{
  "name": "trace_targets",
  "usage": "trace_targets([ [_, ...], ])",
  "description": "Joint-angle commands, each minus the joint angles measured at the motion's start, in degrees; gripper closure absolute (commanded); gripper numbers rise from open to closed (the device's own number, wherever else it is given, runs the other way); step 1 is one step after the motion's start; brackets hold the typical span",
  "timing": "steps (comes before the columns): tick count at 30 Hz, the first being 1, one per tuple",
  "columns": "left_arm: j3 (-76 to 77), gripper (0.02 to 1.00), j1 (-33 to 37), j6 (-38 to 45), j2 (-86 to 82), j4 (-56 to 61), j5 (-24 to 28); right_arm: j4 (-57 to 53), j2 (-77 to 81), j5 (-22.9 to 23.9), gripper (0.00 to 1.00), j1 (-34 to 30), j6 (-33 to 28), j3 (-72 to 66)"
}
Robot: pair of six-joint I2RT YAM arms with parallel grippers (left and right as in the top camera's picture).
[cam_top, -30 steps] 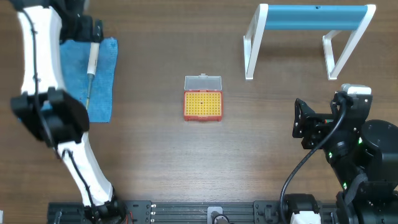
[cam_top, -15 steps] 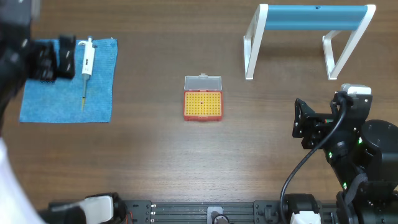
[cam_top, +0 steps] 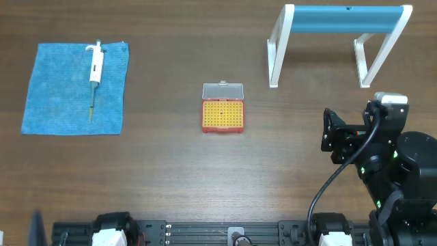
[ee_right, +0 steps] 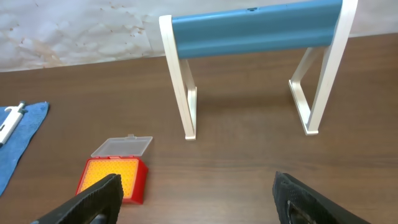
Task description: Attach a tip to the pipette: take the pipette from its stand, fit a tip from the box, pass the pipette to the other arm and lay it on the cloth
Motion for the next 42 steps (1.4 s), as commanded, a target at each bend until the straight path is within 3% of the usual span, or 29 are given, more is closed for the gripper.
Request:
trace_targets([
  [1,-0.7,0.020,-1.7,-1.1,-4.8,-3.2,-1.1,0.1,0.1,-0.5,0.207,0.3,0.6,-0.3],
  [7,-14.7,0.020,-0.9,-1.2,-10.6,7.2,-0.9,0.1,0.1,-0.5,0.207,0.3,0.6,-0.3],
  [12,-40.5,0.020,-0.3,-1.2,-22.6,30.5,1.6,0.1,0.1,-0.5,0.207,0.3,0.6,-0.3],
  [17,-67.8,0.020,-0.3,-1.2,-33.9,56.0,7.4,0.1,0.1,-0.5,0.207,0.3,0.6,-0.3],
  [23,-91.4,0.020,-0.3,-13.9,-39.1,76.9,8.6,0.1,0.1,-0.5,0.207,0.3,0.6,-0.3],
  [26,-98.7,0.020,-0.4,-17.8,-39.8,83.1,8.6,0.1,0.1,-0.5,0.205,0.3,0.6,-0.3],
  [31,-109.6,0.020,-4.0,-17.7,-41.7,92.9,6.3,0.1,0.1,-0.5,0.207,0.3,0.6,-0.3],
  [42,-124.0,0.020,-5.5,-17.7,-46.5,100.9,4.1,0.1,0.1,-0.5,0.207,0.3,0.6,-0.3],
])
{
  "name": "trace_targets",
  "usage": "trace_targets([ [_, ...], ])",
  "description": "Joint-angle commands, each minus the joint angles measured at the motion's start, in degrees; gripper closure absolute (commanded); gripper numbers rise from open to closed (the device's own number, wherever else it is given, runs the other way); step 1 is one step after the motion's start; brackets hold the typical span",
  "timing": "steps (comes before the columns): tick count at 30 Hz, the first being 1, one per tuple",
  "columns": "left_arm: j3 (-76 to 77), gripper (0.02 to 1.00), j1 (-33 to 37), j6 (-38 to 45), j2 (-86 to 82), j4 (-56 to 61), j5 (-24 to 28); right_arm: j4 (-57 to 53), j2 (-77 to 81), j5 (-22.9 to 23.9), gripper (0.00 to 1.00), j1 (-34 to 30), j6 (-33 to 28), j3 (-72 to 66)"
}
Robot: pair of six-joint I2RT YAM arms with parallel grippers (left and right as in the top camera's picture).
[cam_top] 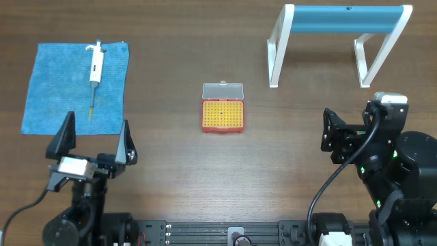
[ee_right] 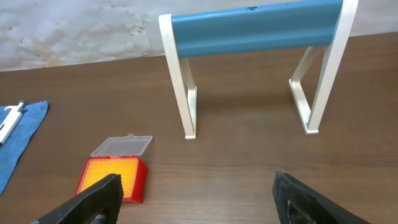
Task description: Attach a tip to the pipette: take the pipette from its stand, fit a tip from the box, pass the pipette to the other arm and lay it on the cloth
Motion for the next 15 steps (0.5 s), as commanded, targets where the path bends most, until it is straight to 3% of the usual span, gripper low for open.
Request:
trace_targets([
  [1,-6.8,0.020,-0.2,-0.9,-2.8,3.5,-2.3,0.1,0.1,-0.5,0.205,0.3,0.6,-0.2],
  [5,-11.4,0.020,-0.2,-1.0,-2.8,7.5,-4.0,0.1,0.1,-0.5,0.207,0.3,0.6,-0.2],
  [9,-16.4,0.020,-0.2,-6.4,-2.8,10.8,-10.9,0.1,0.1,-0.5,0.207,0.3,0.6,-0.2],
  [15,-16.9,0.020,-0.2,-8.3,-2.8,4.9,-16.9,0.1,0.1,-0.5,0.207,0.3,0.6,-0.2],
])
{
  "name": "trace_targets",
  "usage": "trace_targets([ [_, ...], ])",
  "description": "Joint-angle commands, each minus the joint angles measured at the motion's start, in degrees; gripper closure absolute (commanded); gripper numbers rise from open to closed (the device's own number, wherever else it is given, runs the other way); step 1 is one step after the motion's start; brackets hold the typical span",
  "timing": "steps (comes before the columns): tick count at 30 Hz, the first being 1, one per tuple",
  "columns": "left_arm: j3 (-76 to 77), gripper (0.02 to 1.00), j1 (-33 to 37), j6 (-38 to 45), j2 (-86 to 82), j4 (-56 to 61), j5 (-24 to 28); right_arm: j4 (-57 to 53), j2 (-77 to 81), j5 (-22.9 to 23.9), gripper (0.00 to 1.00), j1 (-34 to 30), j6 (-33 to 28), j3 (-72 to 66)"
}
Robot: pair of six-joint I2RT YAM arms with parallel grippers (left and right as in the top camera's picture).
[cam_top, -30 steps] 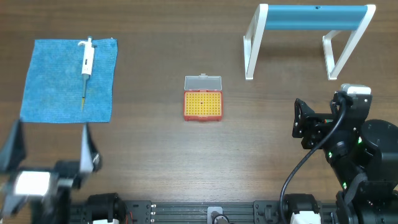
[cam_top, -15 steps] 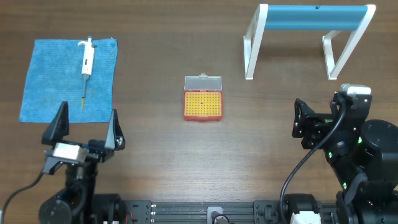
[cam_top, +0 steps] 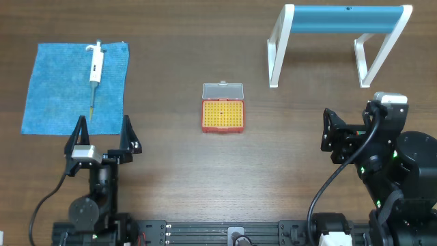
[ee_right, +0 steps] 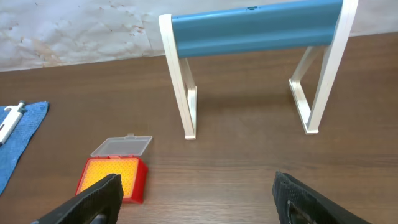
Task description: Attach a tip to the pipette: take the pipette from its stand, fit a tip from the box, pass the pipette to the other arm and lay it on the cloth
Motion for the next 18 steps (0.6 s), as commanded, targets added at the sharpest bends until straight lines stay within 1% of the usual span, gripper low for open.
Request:
trace_targets([
  [1,-0.2,0.020,-0.2,-2.8,-0.7,-4.7,-6.8,0.1,0.1,-0.5,0.207,0.3,0.6,-0.2],
  [5,-0.2,0.023,-0.2,-2.8,-0.7,-11.8,-3.2,0.1,0.1,-0.5,0.207,0.3,0.6,-0.2],
  [9,-0.2,0.020,-0.2,-2.7,-0.7,-17.6,2.3,0.1,0.1,-0.5,0.205,0.3,0.6,-0.2],
  [15,-0.2,0.020,-0.3,-1.2,-0.7,-21.2,3.2,0.1,0.1,-0.5,0.207,0.3,0.6,-0.2],
  [17,-0.2,0.023,-0.3,0.8,-0.7,-21.1,3.3,0.1,0.1,-0.5,0.194,0.3,0.6,-0.2],
  [18,-0.2,0.020,-0.3,1.0,-0.7,-21.1,3.2,0.1,0.1,-0.5,0.207,0.3,0.6,-0.2],
])
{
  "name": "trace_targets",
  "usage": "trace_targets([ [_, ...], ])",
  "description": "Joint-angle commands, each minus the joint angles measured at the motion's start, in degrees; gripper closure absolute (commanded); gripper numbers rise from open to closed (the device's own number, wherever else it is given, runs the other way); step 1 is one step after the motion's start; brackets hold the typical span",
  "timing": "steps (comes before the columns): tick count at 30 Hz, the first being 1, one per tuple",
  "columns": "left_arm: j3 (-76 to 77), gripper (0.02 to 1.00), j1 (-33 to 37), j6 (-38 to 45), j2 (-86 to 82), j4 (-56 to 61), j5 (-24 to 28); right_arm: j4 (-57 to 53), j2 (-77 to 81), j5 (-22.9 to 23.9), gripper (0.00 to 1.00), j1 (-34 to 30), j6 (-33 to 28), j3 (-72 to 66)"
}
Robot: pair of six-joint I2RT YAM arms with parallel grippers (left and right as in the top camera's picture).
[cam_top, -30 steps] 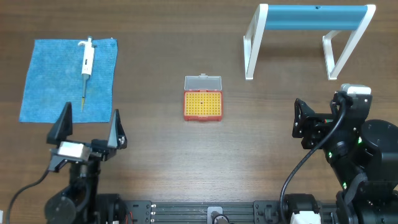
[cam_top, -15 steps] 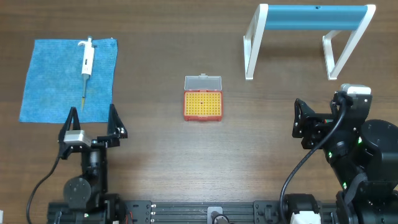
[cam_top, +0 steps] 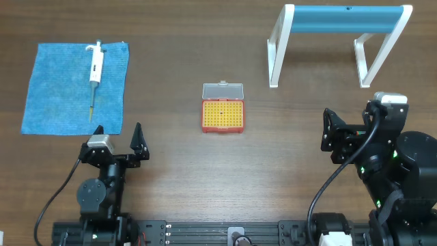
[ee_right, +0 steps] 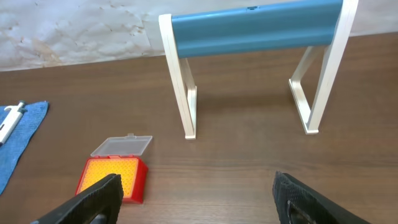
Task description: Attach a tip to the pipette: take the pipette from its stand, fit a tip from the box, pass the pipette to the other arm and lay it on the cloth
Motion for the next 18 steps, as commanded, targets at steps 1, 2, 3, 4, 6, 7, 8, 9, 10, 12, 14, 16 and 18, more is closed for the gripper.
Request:
trace_targets([
  [1,0.0,0.020,-0.2,2.6,-0.5,-0.3,1.4,0.1,0.1,-0.5,0.205,0.3,0.6,-0.2],
  [2,0.0,0.020,-0.2,2.6,-0.5,-0.3,1.3,0.1,0.1,-0.5,0.205,0.3,0.6,-0.2],
  [3,0.0,0.020,-0.2,2.6,-0.5,-0.3,1.3,0.1,0.1,-0.5,0.205,0.3,0.6,-0.2],
  [4,0.0,0.020,-0.2,2.6,-0.5,-0.3,1.3,0.1,0.1,-0.5,0.207,0.3,0.6,-0.2],
  [6,0.0,0.020,-0.2,2.6,-0.5,-0.3,1.3,0.1,0.1,-0.5,0.205,0.3,0.6,-0.2],
  [7,0.0,0.020,-0.2,2.6,-0.5,-0.3,1.3,0.1,0.1,-0.5,0.207,0.3,0.6,-0.2],
  [8,0.0,0.023,-0.2,2.6,-0.5,-0.3,1.3,0.1,0.1,-0.5,0.205,0.3,0.6,-0.2],
  [9,0.0,0.023,-0.2,2.6,-0.5,-0.3,1.3,0.1,0.1,-0.5,0.202,0.3,0.6,-0.2],
  [10,0.0,0.020,-0.2,2.6,-0.5,-0.3,1.3,0.1,0.1,-0.5,0.207,0.3,0.6,-0.2],
  [12,0.0,0.023,-0.2,2.6,-0.5,-0.3,1.3,0.1,0.1,-0.5,0.207,0.3,0.6,-0.2],
  [14,0.0,0.020,-0.2,2.6,-0.5,-0.3,1.3,0.1,0.1,-0.5,0.207,0.3,0.6,-0.2],
  [16,0.0,0.020,-0.2,2.6,-0.5,-0.3,1.3,0.1,0.1,-0.5,0.207,0.3,0.6,-0.2],
  [18,0.0,0.020,-0.2,2.6,-0.5,-0.3,1.3,0.1,0.1,-0.5,0.207,0.3,0.6,-0.2],
])
